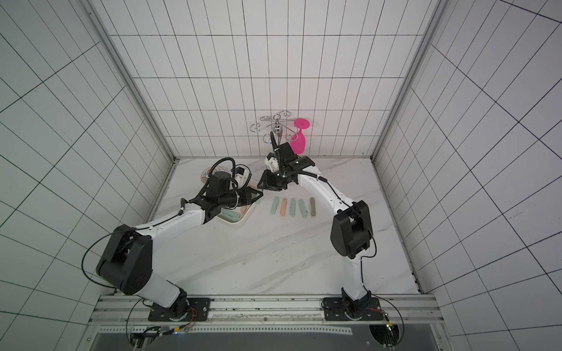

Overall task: Take the fruit knife out of the storage box
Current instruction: Place the fruit knife at the center of the board.

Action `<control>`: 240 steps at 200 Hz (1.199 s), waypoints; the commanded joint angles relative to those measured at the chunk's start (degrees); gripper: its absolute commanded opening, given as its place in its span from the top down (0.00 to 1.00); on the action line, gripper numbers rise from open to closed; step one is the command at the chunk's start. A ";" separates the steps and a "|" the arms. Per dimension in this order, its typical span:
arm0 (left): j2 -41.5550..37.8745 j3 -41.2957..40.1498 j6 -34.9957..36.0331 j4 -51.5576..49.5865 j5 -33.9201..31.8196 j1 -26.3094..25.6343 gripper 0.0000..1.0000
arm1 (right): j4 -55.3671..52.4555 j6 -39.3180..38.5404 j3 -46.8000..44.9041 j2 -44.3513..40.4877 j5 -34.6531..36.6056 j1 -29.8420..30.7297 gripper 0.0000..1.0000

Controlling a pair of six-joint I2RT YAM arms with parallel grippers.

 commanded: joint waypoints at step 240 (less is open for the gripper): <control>1.17 2.38 0.29 1.43 -1.51 -0.28 0.84 | -3.66 -2.71 3.75 3.38 1.71 1.06 0.95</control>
